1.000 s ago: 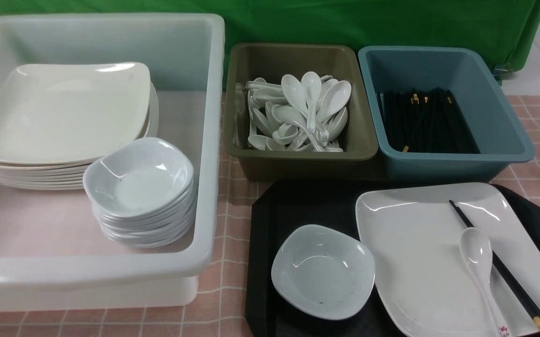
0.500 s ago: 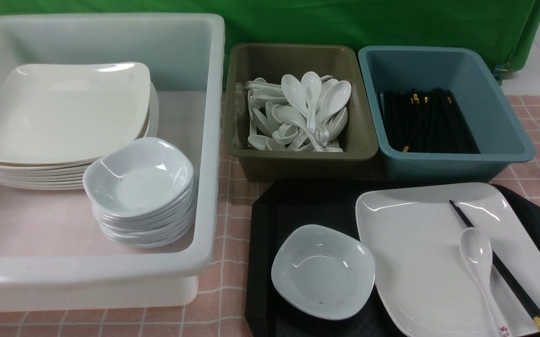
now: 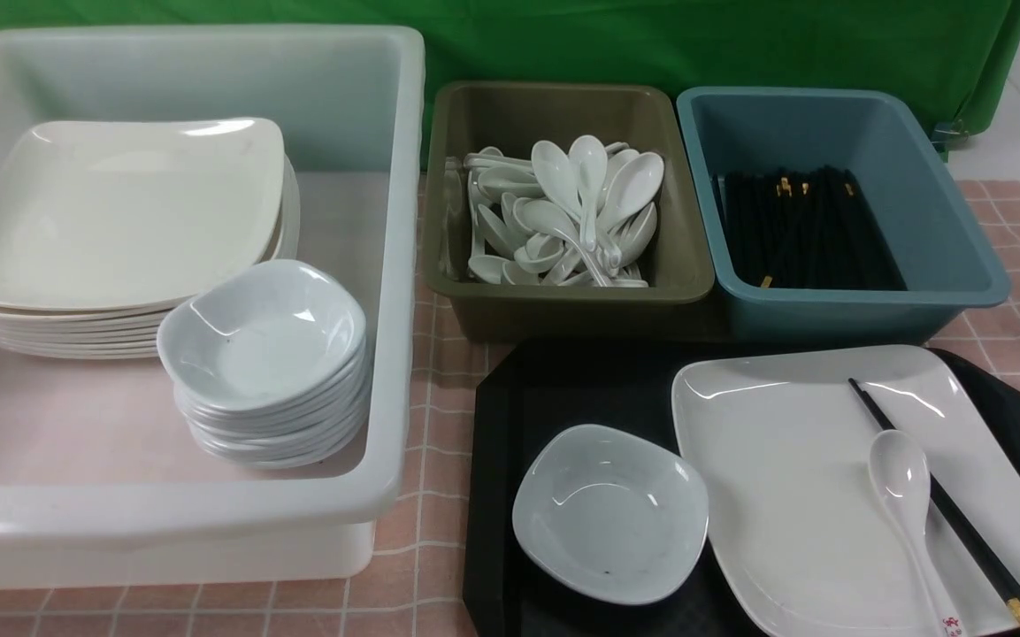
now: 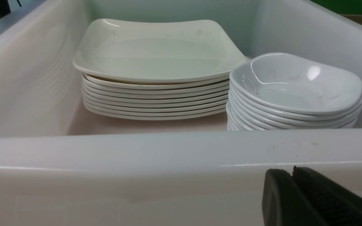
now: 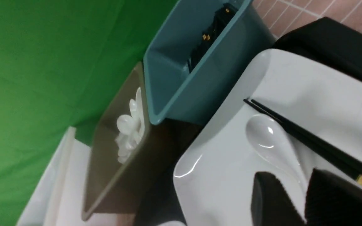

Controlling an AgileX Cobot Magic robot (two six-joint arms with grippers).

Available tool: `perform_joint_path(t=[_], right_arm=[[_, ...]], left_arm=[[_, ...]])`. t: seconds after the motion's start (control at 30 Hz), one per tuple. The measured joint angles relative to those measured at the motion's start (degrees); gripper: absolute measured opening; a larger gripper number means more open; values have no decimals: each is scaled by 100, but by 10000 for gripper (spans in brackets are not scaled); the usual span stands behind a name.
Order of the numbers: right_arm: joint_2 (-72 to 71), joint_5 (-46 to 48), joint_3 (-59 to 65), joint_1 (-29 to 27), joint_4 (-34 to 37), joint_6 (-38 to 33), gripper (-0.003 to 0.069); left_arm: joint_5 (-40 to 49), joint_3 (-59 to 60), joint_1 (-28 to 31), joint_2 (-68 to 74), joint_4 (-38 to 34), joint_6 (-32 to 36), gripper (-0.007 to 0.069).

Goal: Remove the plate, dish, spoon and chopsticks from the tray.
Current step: Use the right arm to grab a pair of chopsticks from the plate

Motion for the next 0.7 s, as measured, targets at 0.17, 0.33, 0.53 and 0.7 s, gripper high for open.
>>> perform_joint_path(t=[0.17,0.33,0.53,0.7], right_arm=[[0,-856,-102,39,246,681,168],[105,-1201,-1223,346,38,-895,35],[1912,2202,-3478,633,-345,-3785,31],[3980,4036,-3985,633,-1144,-4036,48]], left_arm=[[0,0,0,0,0,0,21],[0,0,0,0,0,0,21],[0,0,0,0,0,0,21],[0,0,0,0,0,0,21]])
